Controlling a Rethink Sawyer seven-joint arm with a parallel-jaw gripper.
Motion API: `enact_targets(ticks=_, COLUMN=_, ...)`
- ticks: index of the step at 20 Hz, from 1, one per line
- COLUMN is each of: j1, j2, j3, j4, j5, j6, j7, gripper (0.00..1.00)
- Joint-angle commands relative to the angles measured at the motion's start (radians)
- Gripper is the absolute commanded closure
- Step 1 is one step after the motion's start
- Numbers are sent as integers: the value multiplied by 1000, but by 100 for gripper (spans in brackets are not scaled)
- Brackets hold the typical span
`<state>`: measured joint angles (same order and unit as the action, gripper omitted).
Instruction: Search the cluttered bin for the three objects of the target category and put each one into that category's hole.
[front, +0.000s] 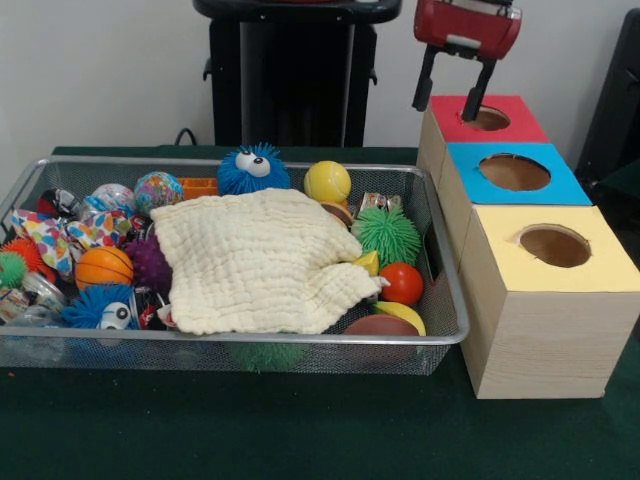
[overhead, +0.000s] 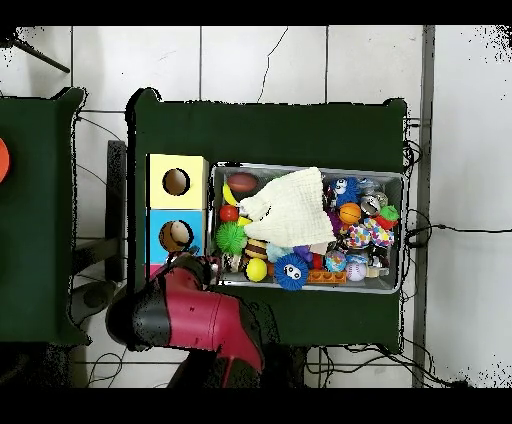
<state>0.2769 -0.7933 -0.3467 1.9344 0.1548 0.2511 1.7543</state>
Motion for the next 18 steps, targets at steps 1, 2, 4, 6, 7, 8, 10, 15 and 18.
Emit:
enact_targets(ticks=1, j1=-96, j2=7, j3=125, j4=-74, j5=-84, j6=51, j7=-1, gripper=0)
enact_targets(ticks=2, j1=-112, j2=1, j3=135, j4=-73, j5=-89, j6=59, j7=-9, gripper=0)
enact_targets(ticks=4, j1=-142, j2=-10, j3=154, j4=-74, j5=-102, j6=74, j7=-24, gripper=0)
enact_targets(ticks=6, j1=-165, j2=-20, j3=169, j4=-78, j5=-117, j6=89, j7=-34, gripper=0)
enact_targets(ticks=7, j1=-177, j2=-23, j3=179, j4=-73, j5=-125, j6=89, j7=-36, gripper=0)
enact_targets(ticks=8, j1=-186, j2=-25, j3=186, j4=-71, j5=-134, j6=86, j7=-36, gripper=0)
enact_targets(ticks=10, j1=-202, j2=-29, j3=195, j4=-75, j5=-148, j6=90, j7=-35, gripper=0)
enact_targets(ticks=15, j1=-233, j2=-26, j3=215, j4=-80, j5=-188, j6=74, j7=-22, gripper=0)
enact_targets(ticks=18, j1=-253, j2=-24, j3=224, j4=-85, j5=-207, j6=64, j7=-19, gripper=0)
